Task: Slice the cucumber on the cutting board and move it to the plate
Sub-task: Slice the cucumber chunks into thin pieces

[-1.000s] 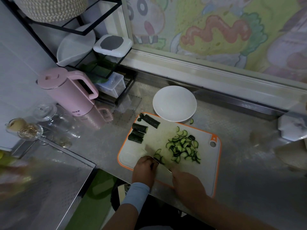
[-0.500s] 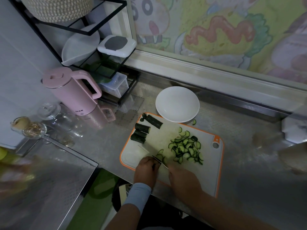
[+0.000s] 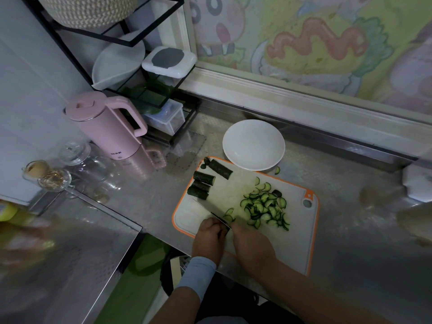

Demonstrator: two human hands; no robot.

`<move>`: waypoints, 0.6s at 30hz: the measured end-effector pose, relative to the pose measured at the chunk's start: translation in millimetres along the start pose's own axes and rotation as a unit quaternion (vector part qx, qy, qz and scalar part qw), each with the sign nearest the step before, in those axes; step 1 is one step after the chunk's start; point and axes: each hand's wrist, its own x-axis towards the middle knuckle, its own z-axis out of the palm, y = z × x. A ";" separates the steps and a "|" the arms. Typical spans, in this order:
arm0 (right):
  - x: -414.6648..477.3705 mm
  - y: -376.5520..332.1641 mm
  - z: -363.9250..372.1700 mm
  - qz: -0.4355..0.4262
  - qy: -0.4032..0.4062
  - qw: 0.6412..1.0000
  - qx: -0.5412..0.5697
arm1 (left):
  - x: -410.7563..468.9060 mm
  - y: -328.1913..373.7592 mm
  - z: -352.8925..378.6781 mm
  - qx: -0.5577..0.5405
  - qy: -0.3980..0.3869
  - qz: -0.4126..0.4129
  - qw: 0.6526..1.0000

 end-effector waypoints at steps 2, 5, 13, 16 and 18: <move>1.5 0.7 2.8 0.008 -0.003 1.000 0.022 | 0.8 1.1 0.2 -0.006 -0.001 -0.015 1.000; -11.0 5.6 3.1 0.011 0.017 0.999 0.039 | 0.3 0.5 0.4 0.002 -0.009 -0.030 1.000; -49.0 34.1 -3.0 -0.026 0.042 0.998 -0.039 | 0.1 1.1 -1.3 0.009 -0.010 -0.034 0.999; -49.2 36.0 1.9 -0.041 0.075 0.996 -0.030 | -1.0 1.8 -2.2 0.011 -0.011 -0.035 0.999; -44.5 33.8 2.6 -0.035 0.082 0.996 -0.015 | -0.5 2.1 -3.1 0.009 -0.016 -0.038 0.999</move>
